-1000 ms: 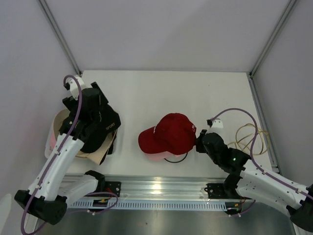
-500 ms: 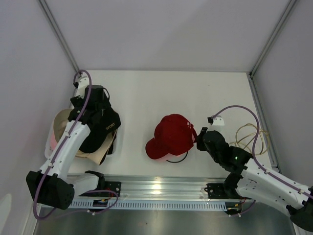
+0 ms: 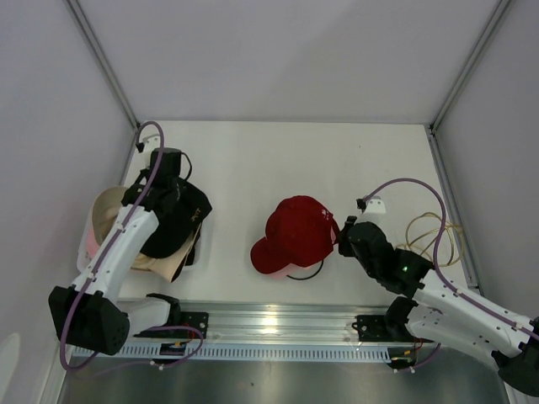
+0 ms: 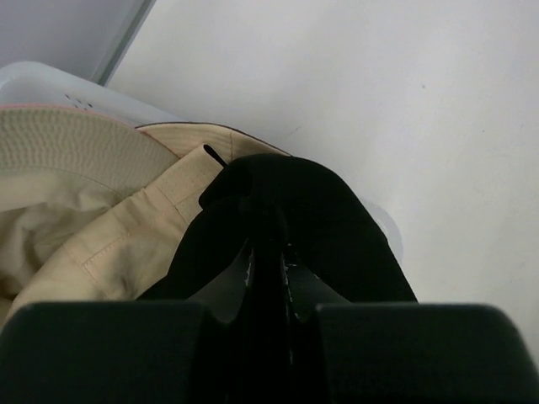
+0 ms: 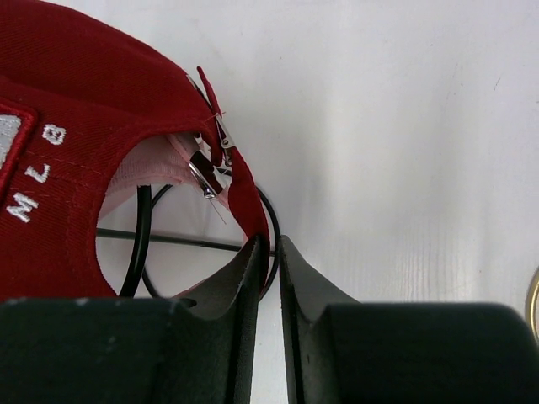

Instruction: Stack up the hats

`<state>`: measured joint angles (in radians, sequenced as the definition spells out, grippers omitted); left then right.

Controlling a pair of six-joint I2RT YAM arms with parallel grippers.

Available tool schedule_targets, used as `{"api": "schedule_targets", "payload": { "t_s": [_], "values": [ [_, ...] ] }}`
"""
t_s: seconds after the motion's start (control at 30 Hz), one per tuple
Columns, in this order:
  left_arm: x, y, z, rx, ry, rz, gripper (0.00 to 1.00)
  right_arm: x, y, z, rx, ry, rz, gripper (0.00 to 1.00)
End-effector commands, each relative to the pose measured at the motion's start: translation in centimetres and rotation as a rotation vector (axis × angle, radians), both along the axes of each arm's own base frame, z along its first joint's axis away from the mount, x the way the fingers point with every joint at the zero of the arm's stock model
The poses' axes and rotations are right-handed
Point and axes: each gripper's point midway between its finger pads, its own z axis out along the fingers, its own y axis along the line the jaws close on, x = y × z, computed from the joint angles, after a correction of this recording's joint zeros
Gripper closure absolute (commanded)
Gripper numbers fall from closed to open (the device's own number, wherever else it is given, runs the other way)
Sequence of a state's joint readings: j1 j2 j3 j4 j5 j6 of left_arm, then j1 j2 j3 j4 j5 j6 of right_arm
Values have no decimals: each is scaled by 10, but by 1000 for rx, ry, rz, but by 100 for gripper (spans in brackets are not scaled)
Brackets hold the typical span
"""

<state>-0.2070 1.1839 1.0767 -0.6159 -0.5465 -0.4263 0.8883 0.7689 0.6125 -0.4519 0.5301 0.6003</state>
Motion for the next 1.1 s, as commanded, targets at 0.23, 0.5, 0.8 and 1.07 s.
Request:
{"api": "schedule_targets", "payload": {
  "t_s": [0.23, 0.5, 0.8, 1.07],
  "values": [
    [-10, -15, 77, -54, -187, -138, 99, 8, -2, 22, -5, -53, -23, 82],
    [-51, -125, 190, -304, -458, -618, 97, 8, -1, 19, 20, -50, -38, 82],
    [-47, -232, 189, -451, -500, -769, 95, 6, -5, 27, 91, -65, -77, 81],
    [-57, -301, 162, -359, -407, -926, 93, 2, -12, 31, 116, -65, -104, 78]
  ]
}}
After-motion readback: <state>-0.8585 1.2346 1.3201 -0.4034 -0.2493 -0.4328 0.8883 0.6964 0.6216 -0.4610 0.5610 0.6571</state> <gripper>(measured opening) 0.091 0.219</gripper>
